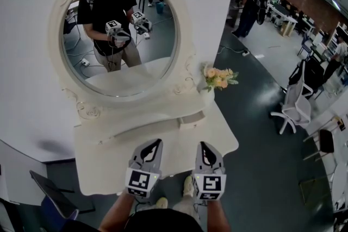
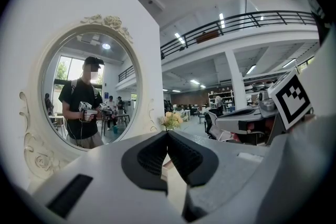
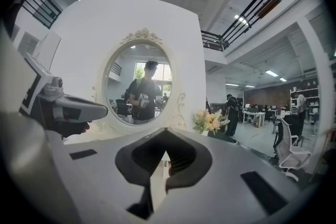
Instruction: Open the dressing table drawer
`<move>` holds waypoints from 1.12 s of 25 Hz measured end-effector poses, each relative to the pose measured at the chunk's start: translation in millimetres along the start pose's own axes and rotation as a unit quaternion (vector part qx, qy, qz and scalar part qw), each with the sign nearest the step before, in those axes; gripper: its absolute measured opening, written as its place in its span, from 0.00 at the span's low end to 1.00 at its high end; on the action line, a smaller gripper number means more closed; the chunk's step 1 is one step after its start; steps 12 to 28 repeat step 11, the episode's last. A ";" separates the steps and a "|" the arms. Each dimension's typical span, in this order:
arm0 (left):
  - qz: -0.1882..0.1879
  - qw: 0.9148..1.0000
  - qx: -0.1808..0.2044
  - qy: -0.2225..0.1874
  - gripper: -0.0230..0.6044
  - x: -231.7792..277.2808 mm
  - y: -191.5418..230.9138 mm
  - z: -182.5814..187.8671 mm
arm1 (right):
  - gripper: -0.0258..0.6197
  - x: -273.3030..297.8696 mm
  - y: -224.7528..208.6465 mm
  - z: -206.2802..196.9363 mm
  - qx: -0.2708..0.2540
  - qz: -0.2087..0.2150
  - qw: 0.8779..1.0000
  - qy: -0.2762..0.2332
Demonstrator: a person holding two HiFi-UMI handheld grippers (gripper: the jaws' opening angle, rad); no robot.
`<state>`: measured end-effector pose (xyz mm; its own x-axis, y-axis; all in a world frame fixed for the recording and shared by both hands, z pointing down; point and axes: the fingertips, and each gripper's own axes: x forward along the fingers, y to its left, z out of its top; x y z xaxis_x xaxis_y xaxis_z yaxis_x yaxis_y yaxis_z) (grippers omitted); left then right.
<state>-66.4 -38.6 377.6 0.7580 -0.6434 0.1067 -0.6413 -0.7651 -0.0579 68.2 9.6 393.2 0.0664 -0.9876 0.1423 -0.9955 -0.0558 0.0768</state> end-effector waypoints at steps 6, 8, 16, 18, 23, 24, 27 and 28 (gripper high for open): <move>-0.001 1.000 0.000 -0.001 0.04 0.9 -2.9 1.0 | 0.03 -1.7 0.3 1.4 -0.003 0.003 1.000 -0.005; -0.002 1.000 0.000 -0.002 0.04 1.2 -4.3 2.0 | 0.04 -2.6 -1.3 2.7 -0.005 0.000 1.000 -0.008; -0.003 1.000 0.000 -0.001 0.04 0.8 -5.5 1.6 | 0.04 -4.2 -3.1 2.6 -0.004 -0.002 1.000 -0.010; -0.003 1.000 0.000 -0.001 0.04 0.8 -5.5 1.6 | 0.04 -4.2 -3.1 2.6 -0.004 -0.002 1.000 -0.010; -0.003 1.000 0.000 -0.001 0.04 0.8 -5.5 1.6 | 0.04 -4.2 -3.1 2.6 -0.004 -0.002 1.000 -0.010; -0.003 1.000 0.000 -0.001 0.04 0.8 -5.5 1.6 | 0.04 -4.2 -3.1 2.6 -0.004 -0.002 1.000 -0.010; -0.003 1.000 0.000 -0.001 0.04 0.8 -5.5 1.6 | 0.04 -4.2 -3.1 2.6 -0.004 -0.002 1.000 -0.010; -0.003 1.000 0.000 -0.001 0.04 0.8 -5.5 1.6 | 0.04 -4.2 -3.1 2.6 -0.004 -0.002 1.000 -0.010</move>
